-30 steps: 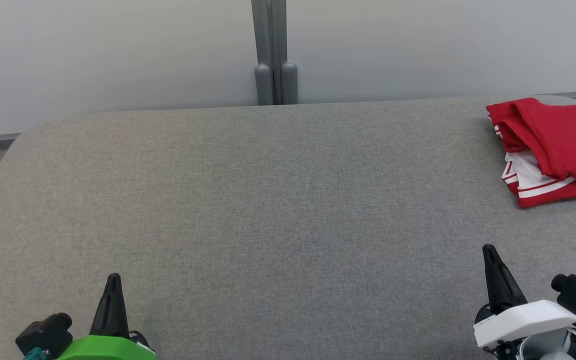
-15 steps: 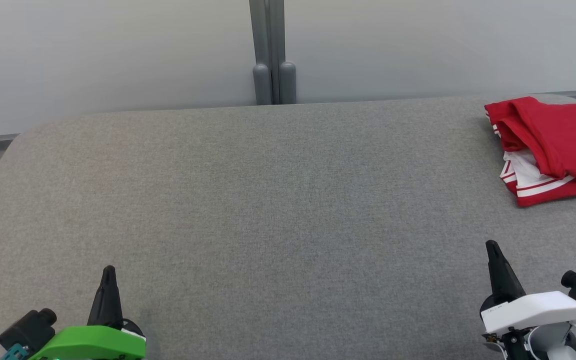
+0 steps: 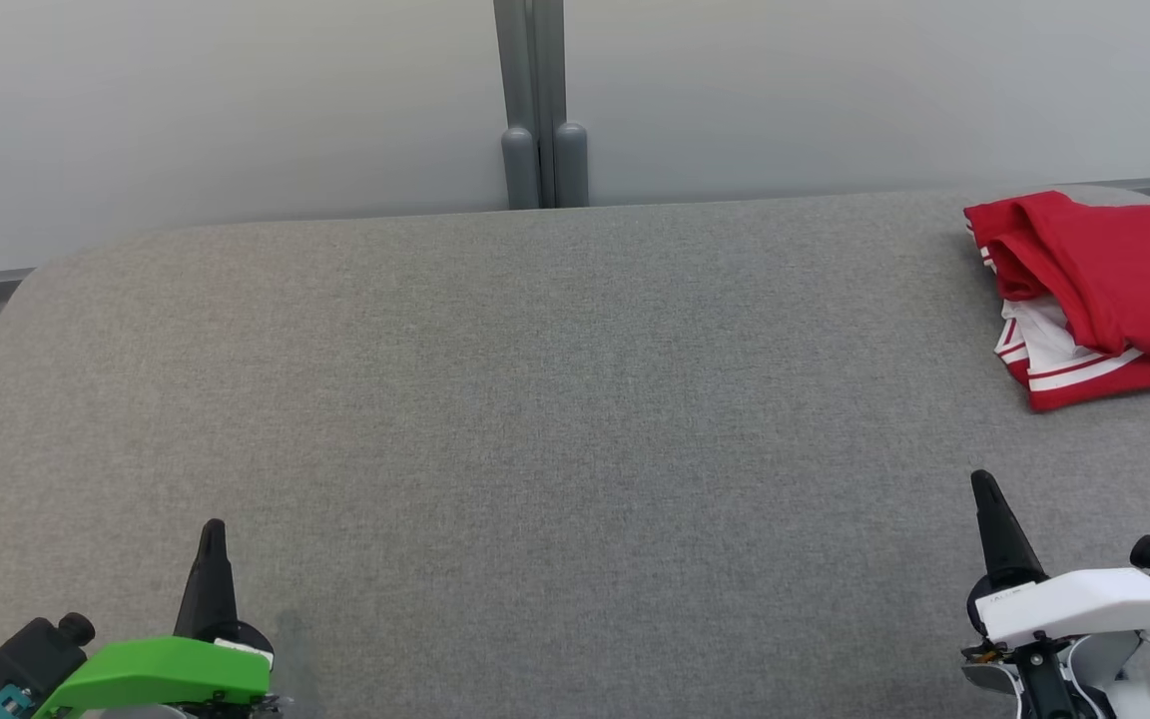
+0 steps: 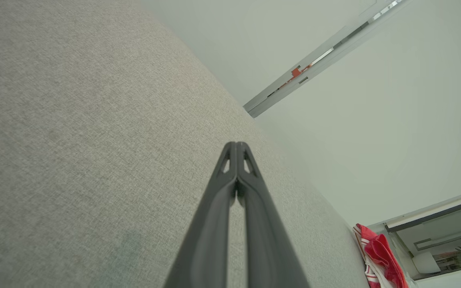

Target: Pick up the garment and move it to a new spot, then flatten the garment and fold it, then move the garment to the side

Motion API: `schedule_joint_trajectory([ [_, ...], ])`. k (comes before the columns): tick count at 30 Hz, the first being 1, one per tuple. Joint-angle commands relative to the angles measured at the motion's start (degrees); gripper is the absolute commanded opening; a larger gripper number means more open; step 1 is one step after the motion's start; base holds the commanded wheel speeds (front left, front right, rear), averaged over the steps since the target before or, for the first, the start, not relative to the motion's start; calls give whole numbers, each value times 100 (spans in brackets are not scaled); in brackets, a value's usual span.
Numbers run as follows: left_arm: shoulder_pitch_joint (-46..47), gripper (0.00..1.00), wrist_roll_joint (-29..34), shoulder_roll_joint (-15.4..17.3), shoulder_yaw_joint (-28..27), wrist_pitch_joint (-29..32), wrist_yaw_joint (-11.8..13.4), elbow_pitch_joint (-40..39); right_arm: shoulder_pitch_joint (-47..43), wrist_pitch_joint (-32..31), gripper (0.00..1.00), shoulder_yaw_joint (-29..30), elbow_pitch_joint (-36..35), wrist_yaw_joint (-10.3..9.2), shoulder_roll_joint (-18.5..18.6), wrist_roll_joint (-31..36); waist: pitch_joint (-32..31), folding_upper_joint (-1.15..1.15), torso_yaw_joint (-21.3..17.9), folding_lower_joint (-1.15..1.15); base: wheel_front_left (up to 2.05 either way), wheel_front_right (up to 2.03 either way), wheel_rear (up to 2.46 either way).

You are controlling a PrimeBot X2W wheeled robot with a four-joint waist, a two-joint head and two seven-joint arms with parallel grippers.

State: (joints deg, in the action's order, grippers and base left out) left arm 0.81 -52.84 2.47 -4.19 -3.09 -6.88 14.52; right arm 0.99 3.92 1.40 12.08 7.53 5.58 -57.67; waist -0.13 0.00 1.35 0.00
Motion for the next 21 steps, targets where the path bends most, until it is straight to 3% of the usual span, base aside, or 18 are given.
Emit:
schedule_joint_trajectory([
  [1, 174, 0, -176, 36, -43, 33, -22, -77, 144, -42, 0, 39, -34, -3, 1, -180, 1, 0, -2, 0, 0, 0, 0],
  [21, 313, 0, -1469, 45, -108, 355, -39, -72, 285, -361, 0, 171, 42, -3, -65, -1324, 9, 0, -39, 0, 0, 0, 0],
])
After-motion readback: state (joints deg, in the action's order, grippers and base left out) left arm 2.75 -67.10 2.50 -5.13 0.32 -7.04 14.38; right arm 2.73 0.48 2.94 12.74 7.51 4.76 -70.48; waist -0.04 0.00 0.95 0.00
